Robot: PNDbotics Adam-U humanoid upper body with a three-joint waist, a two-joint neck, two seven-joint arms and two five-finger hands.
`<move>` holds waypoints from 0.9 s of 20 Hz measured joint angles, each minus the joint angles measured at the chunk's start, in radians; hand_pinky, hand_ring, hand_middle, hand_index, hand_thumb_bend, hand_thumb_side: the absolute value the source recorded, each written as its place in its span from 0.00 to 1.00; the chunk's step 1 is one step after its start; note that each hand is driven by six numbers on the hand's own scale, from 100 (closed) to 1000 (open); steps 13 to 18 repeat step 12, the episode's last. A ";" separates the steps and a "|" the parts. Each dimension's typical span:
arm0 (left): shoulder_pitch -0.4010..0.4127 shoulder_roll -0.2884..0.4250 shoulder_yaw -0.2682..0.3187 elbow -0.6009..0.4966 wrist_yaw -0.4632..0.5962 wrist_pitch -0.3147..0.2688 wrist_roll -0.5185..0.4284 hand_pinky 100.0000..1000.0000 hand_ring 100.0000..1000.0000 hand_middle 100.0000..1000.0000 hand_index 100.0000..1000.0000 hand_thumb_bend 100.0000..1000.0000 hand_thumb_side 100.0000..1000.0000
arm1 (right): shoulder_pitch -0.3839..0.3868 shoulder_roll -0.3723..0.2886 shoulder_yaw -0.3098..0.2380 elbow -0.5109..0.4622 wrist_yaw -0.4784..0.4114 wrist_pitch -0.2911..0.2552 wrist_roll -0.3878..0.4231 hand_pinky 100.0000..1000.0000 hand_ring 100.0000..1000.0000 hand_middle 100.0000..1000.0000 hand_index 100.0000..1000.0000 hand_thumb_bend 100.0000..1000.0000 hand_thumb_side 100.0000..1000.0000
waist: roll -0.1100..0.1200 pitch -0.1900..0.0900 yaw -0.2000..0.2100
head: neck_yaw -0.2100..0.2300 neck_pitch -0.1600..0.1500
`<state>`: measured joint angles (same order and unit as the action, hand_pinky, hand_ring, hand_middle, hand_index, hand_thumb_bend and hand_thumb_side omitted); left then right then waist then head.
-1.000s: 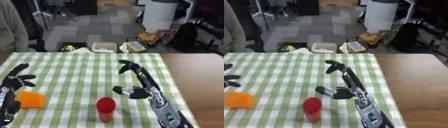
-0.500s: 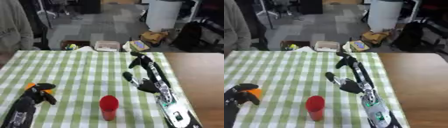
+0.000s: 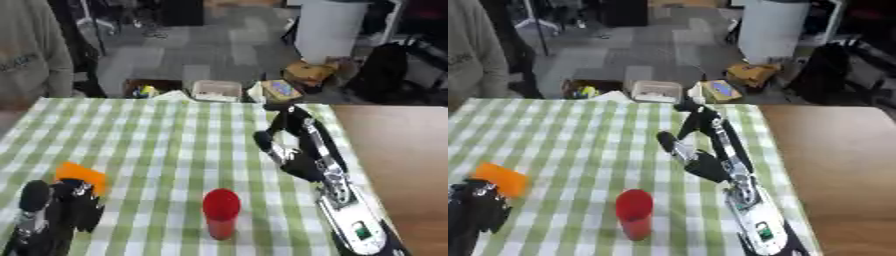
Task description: Pour the contents of one cup into another cup.
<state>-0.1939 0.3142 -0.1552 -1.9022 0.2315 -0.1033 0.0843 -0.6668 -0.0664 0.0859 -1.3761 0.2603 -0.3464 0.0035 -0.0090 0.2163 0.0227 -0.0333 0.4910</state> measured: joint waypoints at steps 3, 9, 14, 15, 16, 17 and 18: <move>-0.001 0.001 0.005 -0.038 -0.003 -0.025 0.039 0.00 0.00 0.00 0.00 0.40 1.00 | 0.000 0.000 0.000 0.000 -0.003 0.000 0.000 0.52 0.40 0.31 0.75 0.48 0.56 | 0.000 0.000 0.002 | 0.000 0.000; -0.001 0.001 -0.012 -0.068 0.032 -0.058 0.071 0.00 0.00 0.00 0.00 0.18 1.00 | 0.004 0.000 0.000 0.000 -0.007 0.003 0.001 0.51 0.40 0.30 0.74 0.44 0.58 | 0.000 0.000 0.002 | -0.004 0.000; 0.001 0.001 -0.015 -0.067 0.072 -0.060 0.073 0.00 0.00 0.00 0.00 0.13 1.00 | 0.004 0.000 0.000 0.000 -0.007 0.004 0.000 0.50 0.40 0.30 0.74 0.41 0.60 | 0.000 0.000 0.002 | -0.005 0.000; 0.001 0.001 -0.015 -0.067 0.072 -0.060 0.073 0.00 0.00 0.00 0.00 0.13 1.00 | 0.004 0.000 0.000 0.000 -0.007 0.004 0.000 0.50 0.40 0.30 0.74 0.41 0.60 | 0.000 0.000 0.002 | -0.005 0.000; 0.001 0.001 -0.015 -0.067 0.072 -0.060 0.073 0.00 0.00 0.00 0.00 0.13 1.00 | 0.004 0.000 0.000 0.000 -0.007 0.004 0.000 0.50 0.40 0.30 0.74 0.41 0.60 | 0.000 0.000 0.002 | -0.005 0.000; 0.001 0.001 -0.015 -0.067 0.072 -0.060 0.073 0.00 0.00 0.00 0.00 0.13 1.00 | 0.004 0.000 0.000 0.000 -0.007 0.004 0.000 0.50 0.40 0.30 0.74 0.41 0.60 | 0.000 0.000 0.002 | -0.005 0.000; 0.001 0.001 -0.015 -0.067 0.072 -0.060 0.073 0.00 0.00 0.00 0.00 0.13 1.00 | 0.004 0.000 0.000 0.000 -0.007 0.004 0.000 0.50 0.40 0.30 0.74 0.41 0.60 | 0.000 0.000 0.002 | -0.005 0.000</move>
